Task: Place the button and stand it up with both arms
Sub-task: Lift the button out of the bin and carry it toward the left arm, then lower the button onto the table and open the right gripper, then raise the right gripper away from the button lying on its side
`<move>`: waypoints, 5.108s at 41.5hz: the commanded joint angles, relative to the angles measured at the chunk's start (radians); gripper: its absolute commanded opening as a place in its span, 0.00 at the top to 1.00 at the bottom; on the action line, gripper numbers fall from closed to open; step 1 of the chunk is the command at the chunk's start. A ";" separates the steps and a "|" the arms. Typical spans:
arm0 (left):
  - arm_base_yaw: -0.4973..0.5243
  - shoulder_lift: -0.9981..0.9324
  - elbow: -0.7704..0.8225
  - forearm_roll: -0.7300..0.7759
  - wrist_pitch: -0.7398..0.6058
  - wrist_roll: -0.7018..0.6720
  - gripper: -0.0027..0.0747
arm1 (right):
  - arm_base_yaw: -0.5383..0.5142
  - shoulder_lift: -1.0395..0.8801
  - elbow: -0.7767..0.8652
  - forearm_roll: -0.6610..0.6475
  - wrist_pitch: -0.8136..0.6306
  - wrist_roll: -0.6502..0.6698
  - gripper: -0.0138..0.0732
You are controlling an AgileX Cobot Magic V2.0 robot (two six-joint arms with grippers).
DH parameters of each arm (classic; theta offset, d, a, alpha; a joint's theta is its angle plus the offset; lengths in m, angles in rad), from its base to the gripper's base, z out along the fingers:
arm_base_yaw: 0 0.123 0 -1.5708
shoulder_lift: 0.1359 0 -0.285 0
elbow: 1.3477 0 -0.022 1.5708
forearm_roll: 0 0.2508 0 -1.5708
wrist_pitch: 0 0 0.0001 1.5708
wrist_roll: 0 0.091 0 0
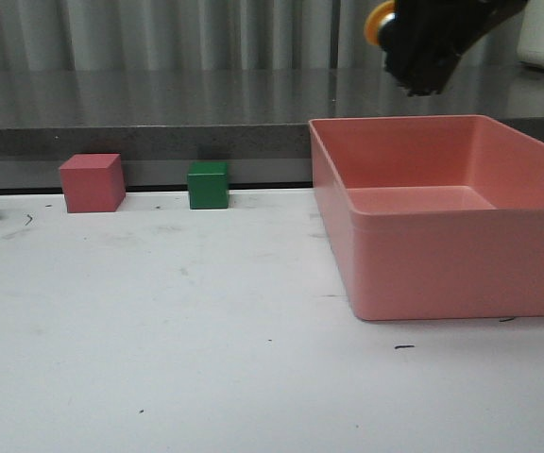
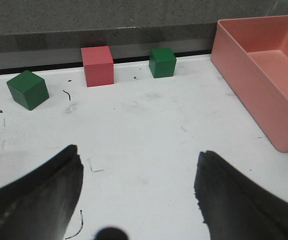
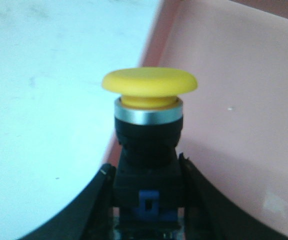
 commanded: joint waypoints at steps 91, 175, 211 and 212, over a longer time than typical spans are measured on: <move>-0.009 0.011 -0.037 -0.011 -0.073 -0.002 0.35 | 0.383 0.791 -0.814 0.021 0.306 0.740 0.61; -0.009 0.011 -0.037 -0.011 -0.057 -0.002 0.35 | 0.330 -0.216 -0.072 -0.113 0.186 0.087 0.30; -0.009 0.011 -0.037 -0.011 -0.055 -0.002 0.35 | 0.286 -1.056 0.624 -0.078 -0.087 0.028 0.30; -0.009 0.011 -0.037 -0.011 -0.055 -0.002 0.35 | 0.286 -1.063 0.629 -0.077 -0.086 0.028 0.30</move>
